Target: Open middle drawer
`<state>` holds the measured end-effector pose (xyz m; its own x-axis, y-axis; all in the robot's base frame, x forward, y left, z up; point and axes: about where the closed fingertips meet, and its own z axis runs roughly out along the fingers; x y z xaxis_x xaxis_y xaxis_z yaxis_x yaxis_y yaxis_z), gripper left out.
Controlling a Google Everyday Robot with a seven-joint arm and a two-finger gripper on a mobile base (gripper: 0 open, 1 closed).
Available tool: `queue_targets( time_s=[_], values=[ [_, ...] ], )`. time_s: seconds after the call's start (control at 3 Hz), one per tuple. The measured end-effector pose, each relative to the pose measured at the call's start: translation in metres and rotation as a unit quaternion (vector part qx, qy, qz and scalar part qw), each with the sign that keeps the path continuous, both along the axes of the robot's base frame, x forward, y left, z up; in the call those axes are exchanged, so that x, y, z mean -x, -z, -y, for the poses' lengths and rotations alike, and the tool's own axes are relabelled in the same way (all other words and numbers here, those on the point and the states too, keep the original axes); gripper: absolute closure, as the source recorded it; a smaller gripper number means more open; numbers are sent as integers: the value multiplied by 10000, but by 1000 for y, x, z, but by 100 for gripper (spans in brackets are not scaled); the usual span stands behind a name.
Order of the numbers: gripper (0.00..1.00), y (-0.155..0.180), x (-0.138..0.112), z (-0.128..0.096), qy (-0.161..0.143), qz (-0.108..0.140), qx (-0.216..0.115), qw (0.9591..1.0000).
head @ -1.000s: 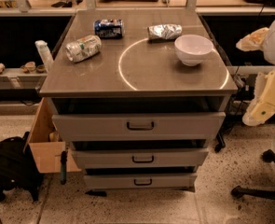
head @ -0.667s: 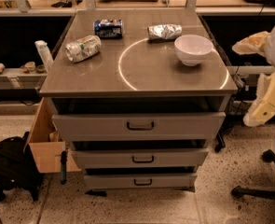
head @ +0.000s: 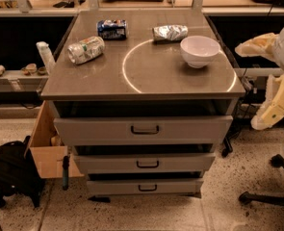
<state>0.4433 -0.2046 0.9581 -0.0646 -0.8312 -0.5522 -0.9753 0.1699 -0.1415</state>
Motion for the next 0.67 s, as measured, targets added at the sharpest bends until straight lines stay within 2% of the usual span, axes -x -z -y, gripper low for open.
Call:
queue_targets(
  time_s=[0.33, 0.67],
  values=[
    [0, 7, 2, 3, 93, -17, 14, 10000],
    [0, 35, 5, 13, 131, -156, -126, 9997]
  ],
)
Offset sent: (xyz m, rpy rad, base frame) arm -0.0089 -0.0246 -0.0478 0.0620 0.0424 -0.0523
